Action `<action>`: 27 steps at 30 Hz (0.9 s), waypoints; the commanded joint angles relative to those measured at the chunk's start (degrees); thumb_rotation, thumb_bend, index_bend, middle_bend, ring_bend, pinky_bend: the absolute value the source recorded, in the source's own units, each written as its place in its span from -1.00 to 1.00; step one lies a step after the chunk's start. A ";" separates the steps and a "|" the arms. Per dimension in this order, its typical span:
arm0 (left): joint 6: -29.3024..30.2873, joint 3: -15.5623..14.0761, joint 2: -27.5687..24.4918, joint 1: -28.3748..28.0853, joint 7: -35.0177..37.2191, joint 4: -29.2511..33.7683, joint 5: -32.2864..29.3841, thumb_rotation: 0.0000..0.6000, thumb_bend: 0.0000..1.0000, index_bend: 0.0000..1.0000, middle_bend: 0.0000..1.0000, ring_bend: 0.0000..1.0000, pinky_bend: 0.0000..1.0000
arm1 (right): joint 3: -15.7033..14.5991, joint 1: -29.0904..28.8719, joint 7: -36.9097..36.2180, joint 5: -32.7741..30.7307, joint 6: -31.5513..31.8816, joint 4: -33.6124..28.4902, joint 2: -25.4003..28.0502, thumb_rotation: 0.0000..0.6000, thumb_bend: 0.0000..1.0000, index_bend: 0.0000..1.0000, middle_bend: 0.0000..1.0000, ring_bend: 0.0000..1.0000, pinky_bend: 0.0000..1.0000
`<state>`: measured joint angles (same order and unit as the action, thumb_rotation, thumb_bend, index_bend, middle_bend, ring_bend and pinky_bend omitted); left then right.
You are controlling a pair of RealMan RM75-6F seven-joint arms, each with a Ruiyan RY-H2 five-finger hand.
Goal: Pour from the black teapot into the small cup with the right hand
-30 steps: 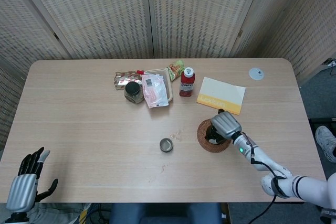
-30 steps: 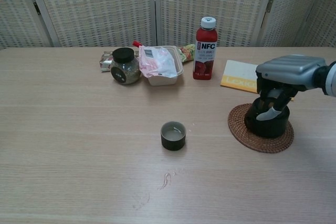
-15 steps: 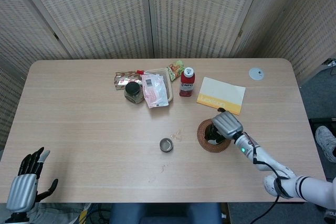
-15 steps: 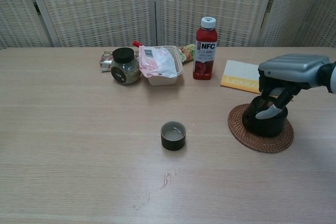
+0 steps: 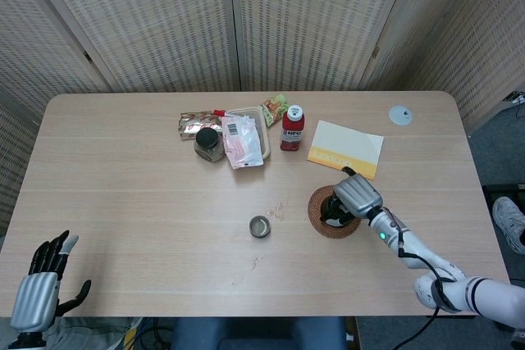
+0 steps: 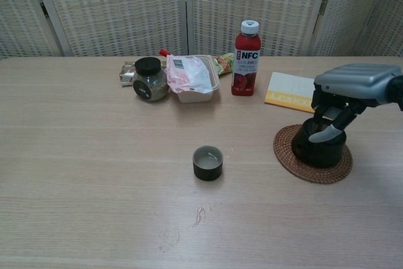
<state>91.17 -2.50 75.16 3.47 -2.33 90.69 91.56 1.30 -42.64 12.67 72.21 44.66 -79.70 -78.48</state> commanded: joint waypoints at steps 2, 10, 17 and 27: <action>0.01 -0.01 0.02 0.02 0.03 -0.01 -0.03 1.00 -0.35 -1.00 -1.00 -1.00 -1.00 | 0.11 0.16 1.23 -0.77 -0.01 -0.57 0.05 0.09 -1.00 0.47 0.41 0.16 -0.74; 0.13 0.09 -0.09 0.00 0.14 0.00 -0.04 1.00 -0.35 -1.00 -1.00 -1.00 -1.00 | 0.69 0.28 2.27 -1.56 0.31 -1.47 -0.07 0.10 -1.00 0.11 0.07 -0.13 -0.74; 0.20 0.10 -0.12 0.00 0.34 -0.06 0.00 1.00 -0.35 -1.00 -1.00 -1.00 -1.00 | 1.04 0.47 3.57 -1.63 1.31 -2.37 0.19 0.09 -1.00 -0.35 -0.26 -0.44 -0.74; 0.23 0.18 -0.27 -0.12 0.44 0.01 0.12 1.00 -0.35 -1.00 -1.00 -1.00 -1.00 | 1.34 2.00 6.28 -1.27 5.52 -3.96 0.73 0.09 -1.00 -0.84 -0.71 -0.82 -0.84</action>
<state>91.40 -2.32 74.88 3.34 -1.89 90.70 91.68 2.53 -41.17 18.33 70.68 49.04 -83.29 -77.89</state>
